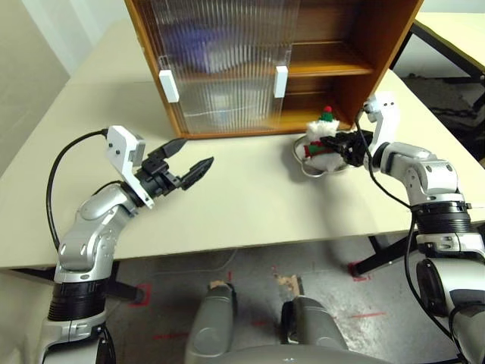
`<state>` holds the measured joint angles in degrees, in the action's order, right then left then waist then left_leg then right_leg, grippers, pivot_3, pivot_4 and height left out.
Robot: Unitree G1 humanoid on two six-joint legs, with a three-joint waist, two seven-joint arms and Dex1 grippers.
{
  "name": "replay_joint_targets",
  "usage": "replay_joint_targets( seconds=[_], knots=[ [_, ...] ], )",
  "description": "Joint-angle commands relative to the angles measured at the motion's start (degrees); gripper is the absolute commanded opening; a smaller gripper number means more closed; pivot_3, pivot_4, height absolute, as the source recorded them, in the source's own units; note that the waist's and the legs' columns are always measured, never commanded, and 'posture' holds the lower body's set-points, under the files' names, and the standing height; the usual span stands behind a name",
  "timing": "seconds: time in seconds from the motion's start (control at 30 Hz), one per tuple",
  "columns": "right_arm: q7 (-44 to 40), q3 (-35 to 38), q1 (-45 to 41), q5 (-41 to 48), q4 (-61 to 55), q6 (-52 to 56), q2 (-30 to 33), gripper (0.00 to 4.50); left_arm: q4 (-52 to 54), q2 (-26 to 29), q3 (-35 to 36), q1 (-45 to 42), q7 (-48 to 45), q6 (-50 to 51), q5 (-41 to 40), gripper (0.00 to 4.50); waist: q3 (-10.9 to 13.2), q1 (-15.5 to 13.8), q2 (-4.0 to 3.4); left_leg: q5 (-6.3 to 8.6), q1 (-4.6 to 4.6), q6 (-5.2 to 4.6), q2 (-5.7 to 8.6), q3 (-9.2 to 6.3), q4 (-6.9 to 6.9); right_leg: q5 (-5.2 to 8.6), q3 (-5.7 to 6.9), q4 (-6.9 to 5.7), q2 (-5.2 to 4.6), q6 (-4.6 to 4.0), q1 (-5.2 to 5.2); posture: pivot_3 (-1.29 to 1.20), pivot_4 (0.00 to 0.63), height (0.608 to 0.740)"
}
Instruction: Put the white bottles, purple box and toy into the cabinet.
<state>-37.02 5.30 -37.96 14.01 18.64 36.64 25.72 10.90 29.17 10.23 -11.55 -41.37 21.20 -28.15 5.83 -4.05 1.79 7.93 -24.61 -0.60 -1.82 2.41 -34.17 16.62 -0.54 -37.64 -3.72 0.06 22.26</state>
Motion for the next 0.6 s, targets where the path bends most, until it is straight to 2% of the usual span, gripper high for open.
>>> replay_joint_targets(
  seconds=[0.03,0.1,0.23,0.43,0.6],
  knots=[
    [-0.95,0.15,-0.78,0.63,0.91,-1.28,0.42,0.57,0.29,0.31,0.01,0.46,-0.06,0.27,-0.28,4.50,0.00,0.00,0.00,0.00,0.00,0.00,0.00,0.00,0.00,0.00,0.00,0.00,0.00,0.00,0.00,0.19,0.039,0.740],
    [-1.72,0.48,-0.89,1.17,0.44,-0.96,0.91,0.01,0.27,0.30,0.02,0.42,-0.08,0.26,-0.32,4.50,0.00,0.00,0.00,0.00,0.00,0.00,0.00,0.00,0.00,0.00,0.00,0.00,0.00,0.00,0.00,0.18,0.039,0.740],
    [-3.61,1.73,-2.42,3.37,-1.75,1.30,2.84,0.01,0.16,0.41,0.06,0.36,-0.23,0.17,-0.30,4.50,0.00,0.03,0.00,0.00,0.00,-0.01,0.00,0.00,0.00,-0.01,0.00,-0.01,0.00,0.01,0.00,0.18,0.037,0.740],
    [-4.78,4.40,-9.85,6.52,-0.80,2.69,6.14,0.01,-0.10,0.46,-0.10,0.11,-0.43,0.08,-0.22,4.50,-0.01,0.05,0.02,0.00,0.00,-0.01,-0.01,0.01,0.00,-0.02,-0.01,-0.03,0.00,-0.02,0.03,0.18,0.038,0.740],
    [-3.14,5.70,-18.51,4.22,9.63,-8.01,5.84,0.01,-0.27,0.57,0.00,-0.12,-0.52,-0.06,-0.15,4.50,-0.04,0.06,0.06,0.00,0.00,0.00,-0.02,0.04,0.00,-0.02,-0.01,-0.02,0.01,-0.05,0.02,0.19,0.034,0.740]
  ],
)
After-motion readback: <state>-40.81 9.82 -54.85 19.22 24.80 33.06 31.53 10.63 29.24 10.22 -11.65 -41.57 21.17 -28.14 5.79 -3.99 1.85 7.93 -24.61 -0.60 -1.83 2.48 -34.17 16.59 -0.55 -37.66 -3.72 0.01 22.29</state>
